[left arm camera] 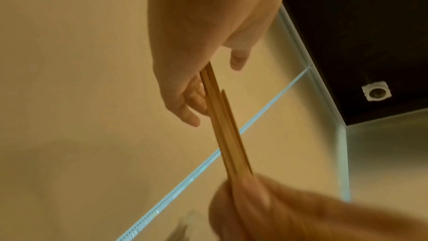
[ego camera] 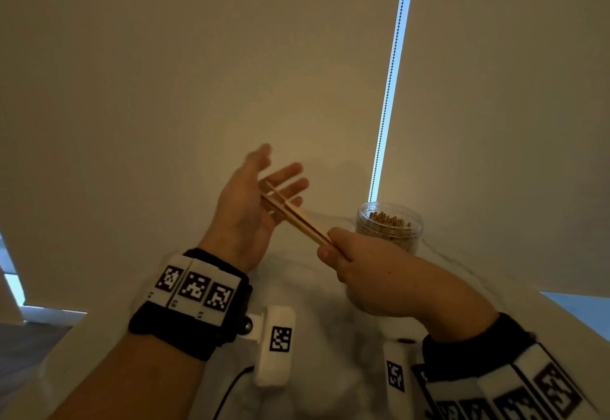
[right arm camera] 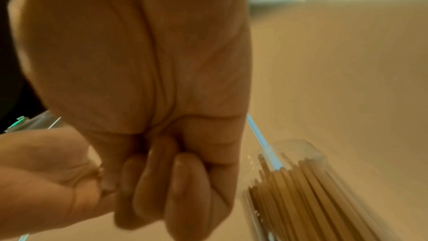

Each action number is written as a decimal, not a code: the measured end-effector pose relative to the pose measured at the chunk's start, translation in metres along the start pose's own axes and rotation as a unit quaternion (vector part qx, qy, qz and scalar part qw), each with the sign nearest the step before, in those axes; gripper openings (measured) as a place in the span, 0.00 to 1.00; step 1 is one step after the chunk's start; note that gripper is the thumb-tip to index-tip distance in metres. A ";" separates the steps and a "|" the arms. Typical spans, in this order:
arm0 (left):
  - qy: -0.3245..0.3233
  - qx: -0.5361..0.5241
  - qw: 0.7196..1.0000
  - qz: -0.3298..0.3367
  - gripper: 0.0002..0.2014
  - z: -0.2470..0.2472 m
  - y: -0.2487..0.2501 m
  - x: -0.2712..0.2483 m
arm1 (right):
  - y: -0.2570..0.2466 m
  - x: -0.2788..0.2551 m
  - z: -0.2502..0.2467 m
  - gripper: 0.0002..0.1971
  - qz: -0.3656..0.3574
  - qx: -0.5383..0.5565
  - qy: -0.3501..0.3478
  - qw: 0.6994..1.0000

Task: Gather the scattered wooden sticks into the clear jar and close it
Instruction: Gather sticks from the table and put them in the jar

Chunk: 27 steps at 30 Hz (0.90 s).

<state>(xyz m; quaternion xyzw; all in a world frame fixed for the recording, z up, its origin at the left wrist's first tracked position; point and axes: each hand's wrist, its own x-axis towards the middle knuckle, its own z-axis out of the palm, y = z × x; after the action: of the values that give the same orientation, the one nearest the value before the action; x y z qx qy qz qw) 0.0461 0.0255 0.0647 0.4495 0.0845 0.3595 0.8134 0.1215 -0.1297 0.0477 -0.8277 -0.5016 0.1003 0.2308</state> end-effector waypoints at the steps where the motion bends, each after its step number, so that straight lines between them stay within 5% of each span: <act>1: 0.015 -0.011 1.000 0.004 0.16 -0.004 0.005 0.001 | -0.002 -0.002 -0.001 0.14 0.000 -0.014 -0.018 1.000; 5: -0.028 0.097 0.994 -0.046 0.23 -0.001 0.001 -0.005 | -0.008 -0.005 0.000 0.12 -0.007 -0.042 -0.004 0.999; 11: -0.106 0.287 0.951 -0.048 0.20 0.015 -0.015 -0.017 | 0.005 0.002 -0.001 0.15 0.051 -0.115 0.083 0.989; 13: -0.117 0.382 0.916 -0.044 0.23 0.014 -0.018 -0.020 | 0.006 0.002 -0.003 0.16 0.048 -0.106 0.083 0.990; 16: -0.094 0.581 0.807 0.053 0.32 0.008 -0.023 -0.018 | 0.000 0.001 0.002 0.16 0.035 -0.090 0.057 0.994; 18: -0.060 0.621 0.776 0.089 0.33 0.003 -0.020 -0.015 | -0.004 0.001 0.005 0.15 0.022 -0.074 0.074 0.994; 22: 0.023 0.561 0.818 0.123 0.31 -0.013 -0.009 -0.004 | -0.006 0.003 0.003 0.14 -0.031 -0.047 0.168 0.984; 27: 0.028 0.374 0.921 0.104 0.27 -0.019 -0.009 0.004 | -0.007 0.006 0.003 0.15 -0.089 -0.008 0.261 0.961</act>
<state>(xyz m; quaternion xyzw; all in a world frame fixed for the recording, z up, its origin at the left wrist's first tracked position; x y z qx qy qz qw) 0.0449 0.0379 0.0473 0.7173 0.1881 0.3964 0.5413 0.1180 -0.1209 0.0492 -0.7790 -0.4965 -0.1444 0.3547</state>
